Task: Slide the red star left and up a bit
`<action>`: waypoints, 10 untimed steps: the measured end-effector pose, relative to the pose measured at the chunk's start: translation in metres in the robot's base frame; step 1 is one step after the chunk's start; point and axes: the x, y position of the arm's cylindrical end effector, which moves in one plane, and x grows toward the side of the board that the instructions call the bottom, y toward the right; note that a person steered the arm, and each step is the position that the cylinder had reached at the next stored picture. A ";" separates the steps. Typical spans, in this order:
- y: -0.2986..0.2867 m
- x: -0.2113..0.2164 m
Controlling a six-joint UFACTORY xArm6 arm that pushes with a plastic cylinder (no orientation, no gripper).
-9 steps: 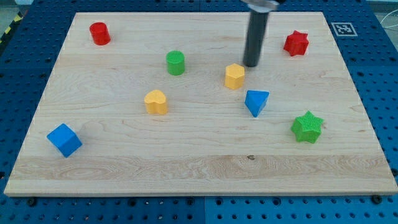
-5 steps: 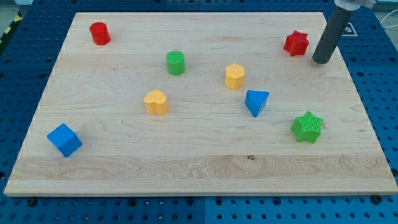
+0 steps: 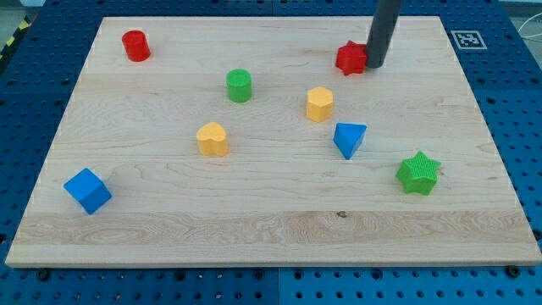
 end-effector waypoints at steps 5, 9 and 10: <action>-0.064 0.019; -0.148 -0.012; -0.152 -0.023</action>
